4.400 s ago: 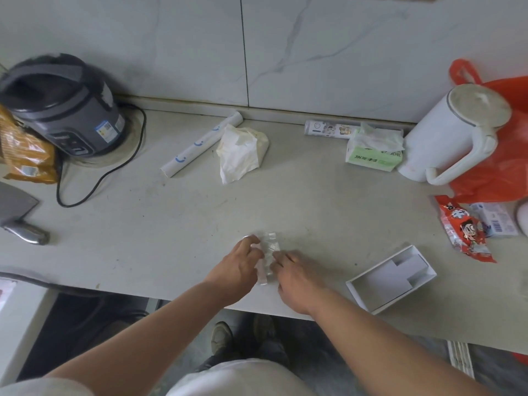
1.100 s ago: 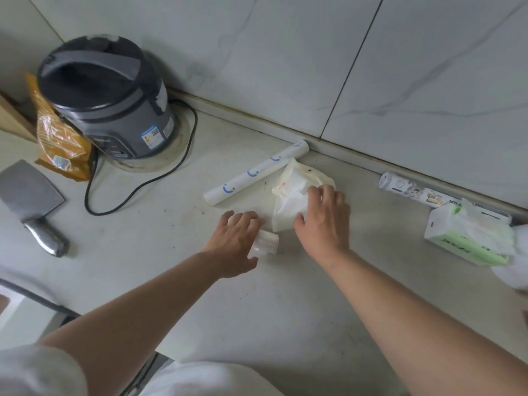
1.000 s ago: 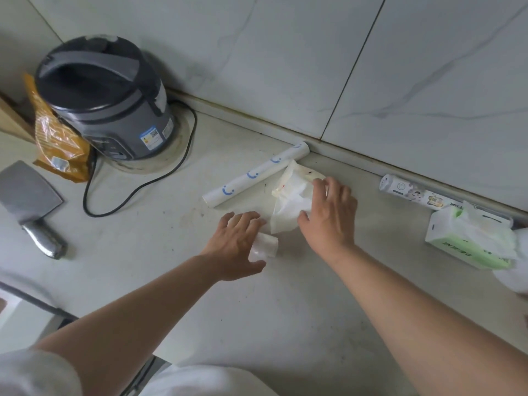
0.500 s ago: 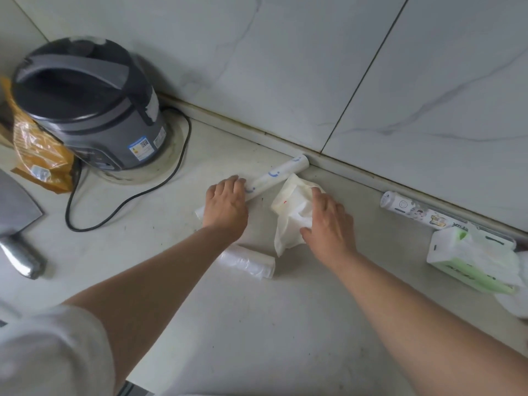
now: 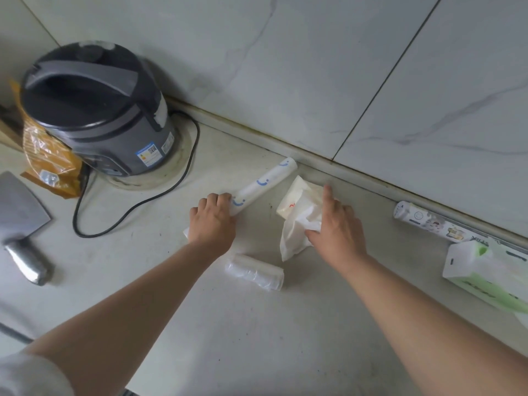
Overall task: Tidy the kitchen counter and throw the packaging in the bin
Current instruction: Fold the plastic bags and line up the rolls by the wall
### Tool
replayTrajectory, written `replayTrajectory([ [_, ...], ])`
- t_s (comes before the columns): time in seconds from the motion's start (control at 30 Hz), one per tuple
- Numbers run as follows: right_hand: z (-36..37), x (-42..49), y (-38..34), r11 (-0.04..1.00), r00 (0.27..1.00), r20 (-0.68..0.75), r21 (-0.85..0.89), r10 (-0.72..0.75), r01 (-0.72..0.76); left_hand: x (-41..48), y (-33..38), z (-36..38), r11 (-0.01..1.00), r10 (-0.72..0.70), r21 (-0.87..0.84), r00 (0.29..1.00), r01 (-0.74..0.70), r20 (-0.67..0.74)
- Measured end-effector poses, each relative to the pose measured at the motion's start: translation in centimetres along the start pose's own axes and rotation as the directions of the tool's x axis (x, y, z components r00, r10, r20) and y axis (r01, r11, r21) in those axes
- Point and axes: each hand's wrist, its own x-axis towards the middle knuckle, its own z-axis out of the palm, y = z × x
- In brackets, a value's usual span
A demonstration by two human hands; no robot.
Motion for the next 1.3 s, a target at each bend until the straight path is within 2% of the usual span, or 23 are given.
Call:
replayTrajectory([
  [0.17, 0.2, 1.2, -0.3, 0.996, 0.999, 0.024, -0.083, 0.022, -0.020, -0.3, -0.9, -0.1, 0.999, -0.046, -0.012, 0.999, 0.046, 0.015],
  [0.47, -0.9, 5.2, -0.4, 0.994, 0.996, 0.019, -0.056, 0.091, -0.090, -1.0, -2.2, -0.6, 0.997, -0.063, -0.036, 0.998, 0.064, 0.017],
  [0.7, -1.2, 6.7, -0.1, 0.995, 0.997, 0.009, -0.065, 0.071, -0.071, -1.1, -3.0, -0.6, 0.998, -0.047, -0.044, 0.998, 0.049, 0.034],
  [0.93, -2.9, 5.0, -1.3, 0.990, 0.980, 0.148, -0.066, 0.134, -0.126, -1.0, -2.8, -0.6, 0.996, -0.059, -0.057, 0.996, 0.062, 0.059],
  [1.0, -3.5, 3.7, -2.4, 0.994, 0.990, 0.110, -0.078, 0.084, -0.076, -1.0, -2.5, -0.6, 0.996, -0.061, -0.064, 0.995, 0.066, 0.076],
  [1.07, -3.8, 2.1, -3.4, 0.998, 1.000, -0.001, -0.057, -0.016, 0.016, -1.0, -2.1, -0.8, 0.993, -0.077, -0.087, 0.992, 0.086, 0.099],
  [1.2, -3.3, -1.5, -5.3, 0.982, 0.957, -0.228, 0.020, -0.180, 0.190, -0.9, -1.3, -1.3, 0.977, -0.117, -0.161, 0.982, 0.140, 0.146],
  [1.3, -1.9, -3.9, -6.4, 0.961, 0.958, -0.142, 0.086, -0.249, 0.263, -0.7, -1.1, -1.7, 0.962, -0.145, -0.207, 0.974, 0.180, 0.176],
])
